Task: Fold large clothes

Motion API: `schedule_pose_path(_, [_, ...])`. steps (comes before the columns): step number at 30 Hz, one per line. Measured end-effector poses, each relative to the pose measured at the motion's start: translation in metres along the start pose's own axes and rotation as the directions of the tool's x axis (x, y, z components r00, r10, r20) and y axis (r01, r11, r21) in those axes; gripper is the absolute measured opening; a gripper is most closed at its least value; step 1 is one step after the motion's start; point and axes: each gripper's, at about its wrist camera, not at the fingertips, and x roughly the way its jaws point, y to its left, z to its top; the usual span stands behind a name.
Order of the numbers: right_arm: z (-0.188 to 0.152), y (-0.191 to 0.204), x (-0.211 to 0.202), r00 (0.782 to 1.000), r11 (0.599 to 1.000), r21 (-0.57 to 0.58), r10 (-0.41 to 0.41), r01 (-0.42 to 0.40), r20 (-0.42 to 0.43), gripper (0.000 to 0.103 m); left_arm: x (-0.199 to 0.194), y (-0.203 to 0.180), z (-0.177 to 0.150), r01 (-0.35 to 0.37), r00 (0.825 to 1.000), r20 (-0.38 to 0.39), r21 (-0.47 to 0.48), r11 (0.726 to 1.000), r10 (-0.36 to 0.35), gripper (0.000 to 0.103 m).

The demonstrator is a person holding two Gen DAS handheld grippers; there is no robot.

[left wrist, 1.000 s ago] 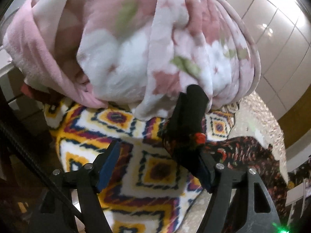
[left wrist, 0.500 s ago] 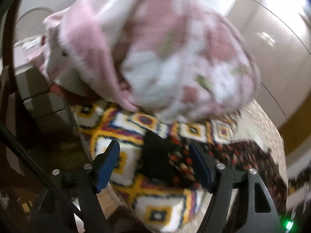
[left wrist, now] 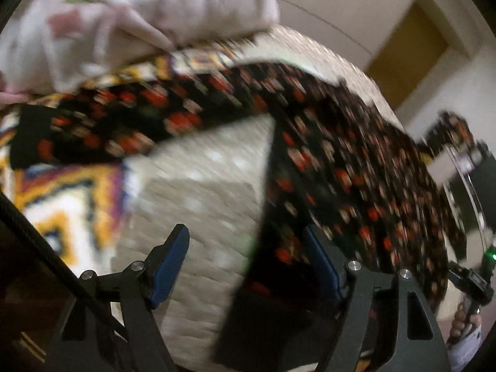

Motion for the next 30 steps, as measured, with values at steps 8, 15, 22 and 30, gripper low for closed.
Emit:
schedule_pose_path(8, [-0.037, 0.022, 0.019, 1.0, 0.999, -0.048, 0.013, -0.013, -0.001, 0.076, 0.01, -0.051, -0.022, -0.067, 0.995, -0.06, 0.185, 0.98, 0.08, 0.029])
schedule_pose_path(15, [-0.031, 0.005, -0.011, 0.994, 0.993, -0.038, 0.11, -0.11, 0.0, 0.013, -0.038, -0.061, -0.029, -0.033, 0.998, -0.053, 0.126, 0.992, 0.04, 0.012])
schedule_pose_path(22, [-0.052, -0.011, -0.019, 0.997, 0.997, -0.059, 0.053, -0.057, -0.055, 0.014, -0.048, -0.053, -0.057, -0.078, 0.995, -0.052, 0.119, 0.99, 0.085, 0.015])
schedule_pose_path(30, [-0.046, -0.03, -0.056, 0.998, 1.0, 0.017, 0.001, -0.002, 0.059, 0.021, -0.076, -0.014, -0.061, -0.161, 0.986, 0.045, 0.052, 0.986, 0.158, 0.031])
